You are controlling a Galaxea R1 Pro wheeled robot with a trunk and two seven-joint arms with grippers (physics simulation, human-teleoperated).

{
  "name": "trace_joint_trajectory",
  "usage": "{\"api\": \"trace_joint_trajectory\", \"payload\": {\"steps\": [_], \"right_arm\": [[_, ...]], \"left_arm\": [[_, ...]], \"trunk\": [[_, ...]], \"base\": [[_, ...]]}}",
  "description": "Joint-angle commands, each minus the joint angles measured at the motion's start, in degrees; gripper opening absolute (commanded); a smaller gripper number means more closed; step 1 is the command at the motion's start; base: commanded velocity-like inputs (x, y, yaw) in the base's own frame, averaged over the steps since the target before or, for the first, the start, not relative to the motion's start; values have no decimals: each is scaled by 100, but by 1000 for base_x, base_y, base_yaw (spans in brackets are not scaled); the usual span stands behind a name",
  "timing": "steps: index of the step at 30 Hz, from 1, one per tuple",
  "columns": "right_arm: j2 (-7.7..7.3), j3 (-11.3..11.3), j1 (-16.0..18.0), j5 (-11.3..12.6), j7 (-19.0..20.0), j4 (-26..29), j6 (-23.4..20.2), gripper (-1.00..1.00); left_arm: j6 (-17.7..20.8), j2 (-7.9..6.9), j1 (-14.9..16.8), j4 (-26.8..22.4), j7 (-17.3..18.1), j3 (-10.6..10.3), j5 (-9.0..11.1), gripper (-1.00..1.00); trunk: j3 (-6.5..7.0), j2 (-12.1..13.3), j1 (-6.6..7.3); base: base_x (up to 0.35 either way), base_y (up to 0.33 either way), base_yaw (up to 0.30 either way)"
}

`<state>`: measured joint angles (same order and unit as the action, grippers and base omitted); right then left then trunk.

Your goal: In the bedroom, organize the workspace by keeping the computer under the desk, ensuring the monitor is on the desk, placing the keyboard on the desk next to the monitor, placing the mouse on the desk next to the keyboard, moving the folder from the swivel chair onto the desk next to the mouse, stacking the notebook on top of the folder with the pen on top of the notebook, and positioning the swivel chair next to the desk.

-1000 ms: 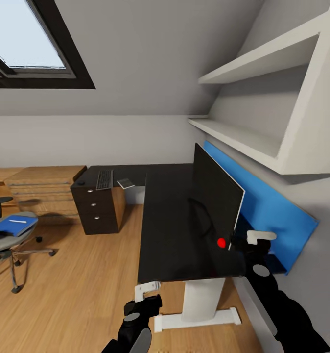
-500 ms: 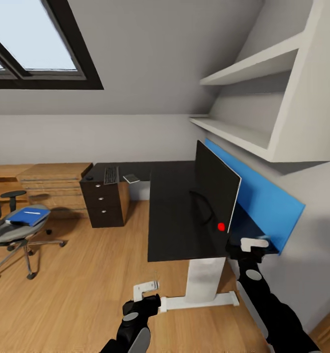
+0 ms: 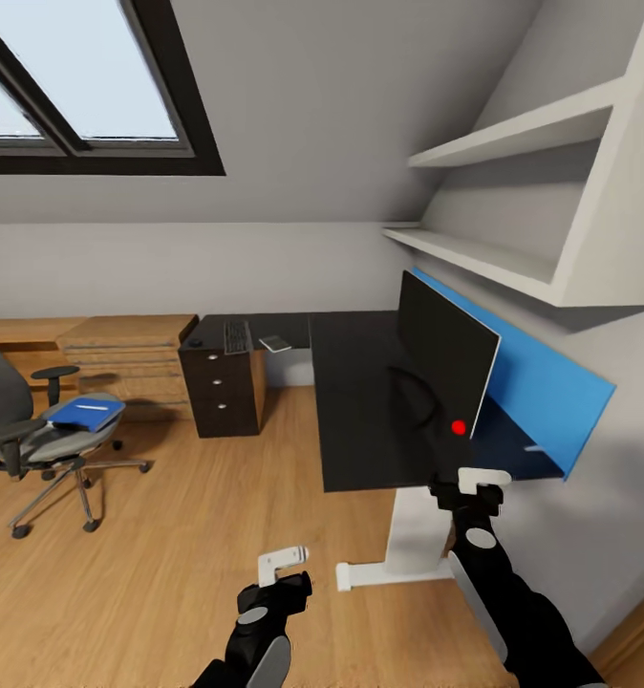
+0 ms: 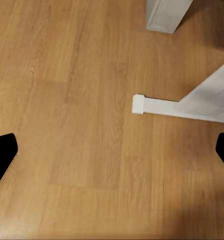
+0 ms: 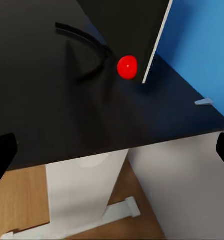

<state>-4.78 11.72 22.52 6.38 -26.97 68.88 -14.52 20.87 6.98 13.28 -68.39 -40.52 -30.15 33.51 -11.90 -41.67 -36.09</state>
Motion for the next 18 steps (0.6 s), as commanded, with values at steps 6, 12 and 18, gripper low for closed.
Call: {"api": "trace_joint_trajectory", "payload": {"steps": [6, 12, 18], "right_arm": [[9, 23, 6, 65, -54, 19, -16, 100], [14, 25, 6, 65, -54, 20, -15, 100], [54, 36, 6, 64, -54, 13, -15, 100]], "left_arm": [[27, -10, 6, -6, -25, 56, 58, 100], [31, -4, 7, 1, -18, 171, 67, 100], [33, -3, 7, 8, -20, 183, 63, 100]], "trunk": [[-9, -8, -1], [-11, -8, -1], [-22, -8, -1]], "base": [[-43, 322, 0], [-1, 329, 68], [0, 331, 213]]}}
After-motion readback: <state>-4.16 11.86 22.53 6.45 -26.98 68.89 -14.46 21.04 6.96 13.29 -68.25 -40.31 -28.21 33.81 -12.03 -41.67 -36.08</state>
